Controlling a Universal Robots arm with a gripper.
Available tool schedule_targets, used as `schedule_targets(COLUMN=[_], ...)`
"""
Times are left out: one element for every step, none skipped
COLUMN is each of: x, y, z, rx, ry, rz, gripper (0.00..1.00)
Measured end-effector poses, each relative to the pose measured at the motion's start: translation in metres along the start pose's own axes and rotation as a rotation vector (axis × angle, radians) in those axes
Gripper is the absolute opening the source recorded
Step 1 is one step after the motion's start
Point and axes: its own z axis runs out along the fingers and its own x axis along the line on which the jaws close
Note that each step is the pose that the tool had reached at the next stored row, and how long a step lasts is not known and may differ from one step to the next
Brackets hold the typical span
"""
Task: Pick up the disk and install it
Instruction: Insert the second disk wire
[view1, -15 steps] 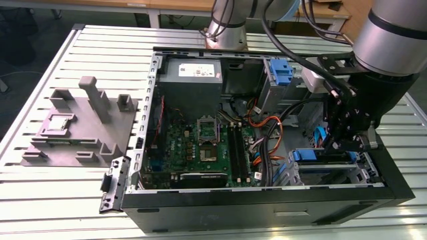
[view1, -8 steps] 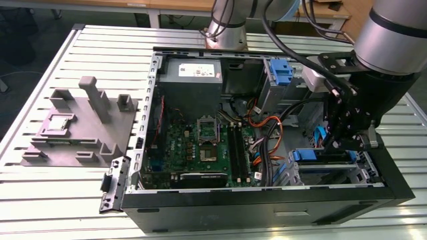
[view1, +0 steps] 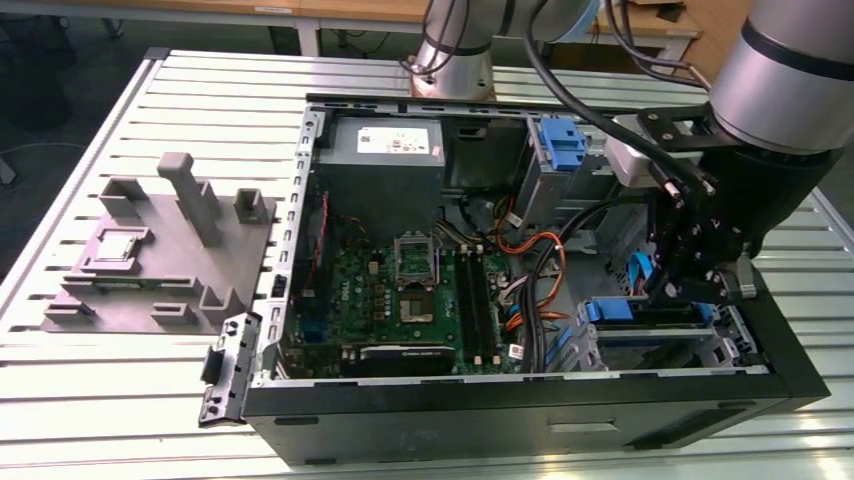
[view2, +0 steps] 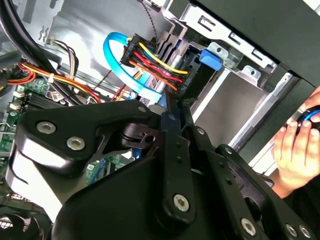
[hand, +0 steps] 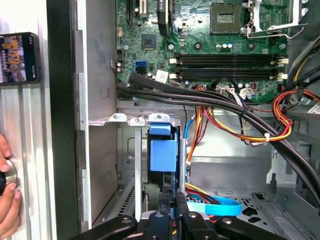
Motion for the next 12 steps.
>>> schedule_targets(x=[0.0003, 0.0006, 0.0008, 0.0011, 0.0011, 0.0013, 0.0016, 0.0019, 0.0022, 0.0026, 0.0029, 0.0031], y=[0.0, 0.0, 0.0, 0.0, 0.0, 0.0, 0.0, 0.0, 0.0, 0.0, 0.0, 0.0], z=[0.0002, 0.0003, 0.0003, 0.0004, 0.0004, 0.0004, 0.0004, 0.0004, 0.0005, 0.0005, 0.0005, 0.0005], rx=[0.0, -0.0001, 0.0, -0.0001, -0.0001, -0.0001, -0.0001, -0.0001, -0.0001, 0.0, 0.0001, 0.0002], ry=[-0.006, -0.0104, -0.0141, -0.0148, -0.0148, -0.0148, -0.0148, -0.0148, -0.0148, -0.0149, -0.0149, -0.0154], rz=[0.001, 0.001, 0.001, 0.001, 0.001, 0.001, 0.001, 0.001, 0.001, 0.0, -0.002, -0.003], gripper=[0.16, 0.16, 0.16, 0.16, 0.16, 0.16, 0.16, 0.16, 0.16, 0.16, 0.16, 0.16])
